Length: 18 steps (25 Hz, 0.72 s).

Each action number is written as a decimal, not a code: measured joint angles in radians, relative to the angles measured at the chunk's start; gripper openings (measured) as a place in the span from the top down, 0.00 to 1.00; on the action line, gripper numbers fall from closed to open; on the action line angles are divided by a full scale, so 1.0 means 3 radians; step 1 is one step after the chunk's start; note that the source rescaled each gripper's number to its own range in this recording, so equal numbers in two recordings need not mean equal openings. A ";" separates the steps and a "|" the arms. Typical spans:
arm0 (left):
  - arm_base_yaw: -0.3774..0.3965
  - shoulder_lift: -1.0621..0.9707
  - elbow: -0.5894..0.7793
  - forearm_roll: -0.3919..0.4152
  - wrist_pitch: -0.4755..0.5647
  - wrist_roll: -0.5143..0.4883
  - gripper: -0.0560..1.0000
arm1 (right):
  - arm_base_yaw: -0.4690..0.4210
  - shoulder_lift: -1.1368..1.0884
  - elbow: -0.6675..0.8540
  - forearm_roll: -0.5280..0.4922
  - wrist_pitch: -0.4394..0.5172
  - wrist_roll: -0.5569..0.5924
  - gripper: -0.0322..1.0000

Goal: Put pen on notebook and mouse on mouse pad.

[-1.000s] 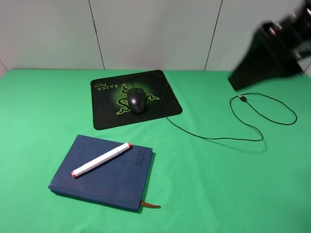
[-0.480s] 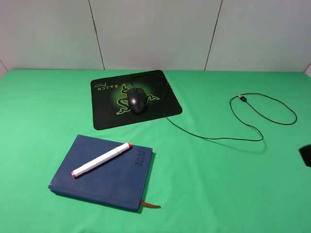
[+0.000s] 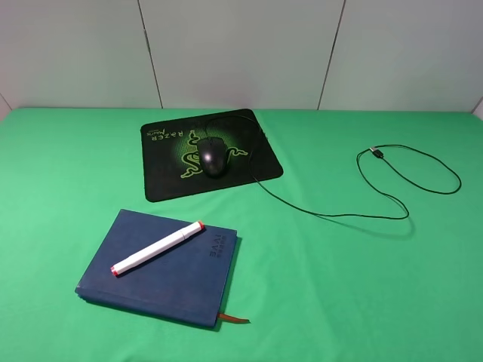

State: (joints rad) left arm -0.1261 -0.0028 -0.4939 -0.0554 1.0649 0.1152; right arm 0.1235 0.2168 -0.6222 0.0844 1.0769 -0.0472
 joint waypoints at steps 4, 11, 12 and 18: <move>0.0000 0.0000 0.0000 0.0000 0.0000 0.0000 0.00 | -0.0194 -0.0302 0.0252 -0.0016 -0.0094 -0.0058 0.00; 0.0000 0.0000 0.0000 0.0000 0.0000 0.0000 0.00 | -0.0511 -0.0726 0.0404 -0.0027 -0.0165 -0.0085 0.00; 0.0000 0.0000 0.0000 0.0000 0.0000 0.0000 0.00 | -0.0552 -0.0733 0.0404 -0.0027 -0.0169 -0.0088 0.00; 0.0000 0.0000 0.0000 0.0000 0.0000 0.0000 0.00 | -0.0607 -0.0733 0.0404 -0.0026 -0.0169 -0.0091 0.00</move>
State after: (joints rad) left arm -0.1261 -0.0028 -0.4939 -0.0554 1.0649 0.1152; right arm -0.0587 -0.0030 -0.5010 0.0765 1.0262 -0.0746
